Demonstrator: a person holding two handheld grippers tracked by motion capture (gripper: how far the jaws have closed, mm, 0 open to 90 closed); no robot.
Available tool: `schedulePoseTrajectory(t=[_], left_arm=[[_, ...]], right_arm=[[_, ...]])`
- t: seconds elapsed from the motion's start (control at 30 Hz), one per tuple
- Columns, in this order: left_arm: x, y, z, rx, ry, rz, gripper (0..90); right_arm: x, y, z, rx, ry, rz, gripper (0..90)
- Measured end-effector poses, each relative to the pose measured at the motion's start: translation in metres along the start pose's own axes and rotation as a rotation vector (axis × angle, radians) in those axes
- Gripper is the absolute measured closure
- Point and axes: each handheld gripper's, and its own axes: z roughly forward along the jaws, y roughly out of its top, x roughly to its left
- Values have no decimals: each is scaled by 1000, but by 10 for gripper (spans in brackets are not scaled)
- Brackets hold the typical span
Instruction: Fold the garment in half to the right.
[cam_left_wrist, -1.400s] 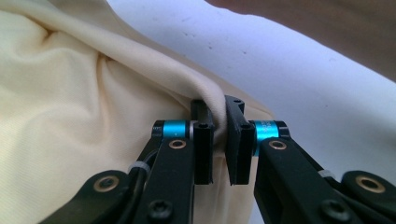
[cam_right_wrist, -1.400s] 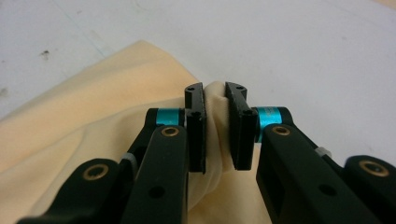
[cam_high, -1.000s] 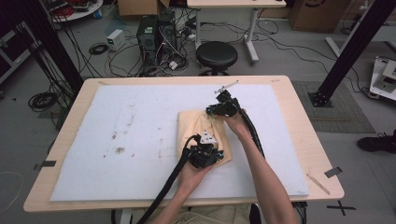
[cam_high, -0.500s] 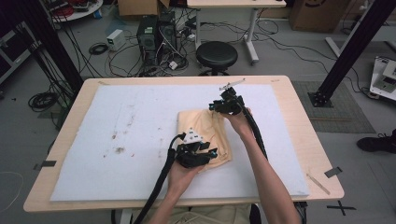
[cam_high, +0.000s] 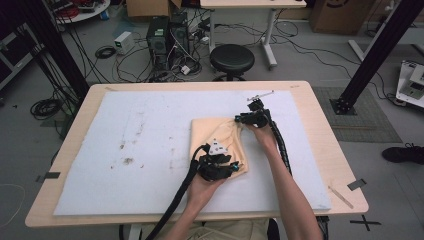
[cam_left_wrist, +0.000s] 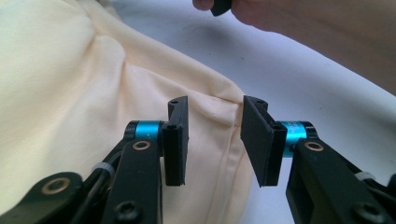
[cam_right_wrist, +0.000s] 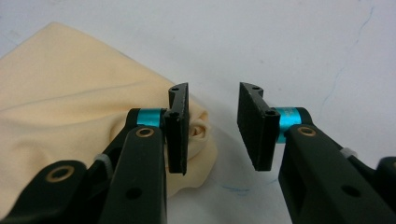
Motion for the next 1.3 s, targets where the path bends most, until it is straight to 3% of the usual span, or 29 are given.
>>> schedulePoseTrajectory(t=[0.2, 0.27, 0.33, 0.37, 0.5, 0.6, 0.7, 0.73, 0.83, 0.97, 1.07, 1.13, 1.2, 1.3], left_arm=[[-7, 6, 19, 66, 42, 42, 624], [-7, 6, 25, 87, 32, 47, 716], [-7, 6, 25, 71, 27, 57, 840], [-7, 7, 24, 59, 19, 59, 853], [-9, 9, 17, -23, -100, 54, 867], [-19, 10, 19, -22, -141, 84, 868], [-25, 8, 28, 23, -107, 114, 867], [-23, 7, 31, 45, -108, 102, 866], [-22, 6, 21, 3, -107, 63, 758], [-21, 8, 4, -49, 12, 80, 736], [-16, 9, 13, 12, 52, 75, 759], [-16, 6, 22, 63, 53, 78, 759], [-18, 4, 26, 71, 43, 79, 745], [-20, 3, 30, 79, 12, 82, 745]], right_arm=[[6, 3, -13, -36, -17, -29, 644], [6, 3, -17, -46, -14, -25, 638], [5, 2, -21, -54, -11, -22, 633], [5, 2, -23, -57, -9, -22, 628], [6, 1, -31, -79, 4, -25, 625], [9, 2, -36, -94, 10, -30, 621], [15, 4, -38, -101, 19, -47, 621], [18, 5, -37, -99, 25, -57, 621], [27, 6, -37, -89, 21, -83, 621], [42, 7, -31, -78, 33, -142, 638], [48, 6, -22, -39, -22, -174, 655], [43, 3, -16, -17, -43, -158, 668], [33, 0, -13, -8, -55, -119, 671], [16, -8, -11, -14, -32, -42, 669]])
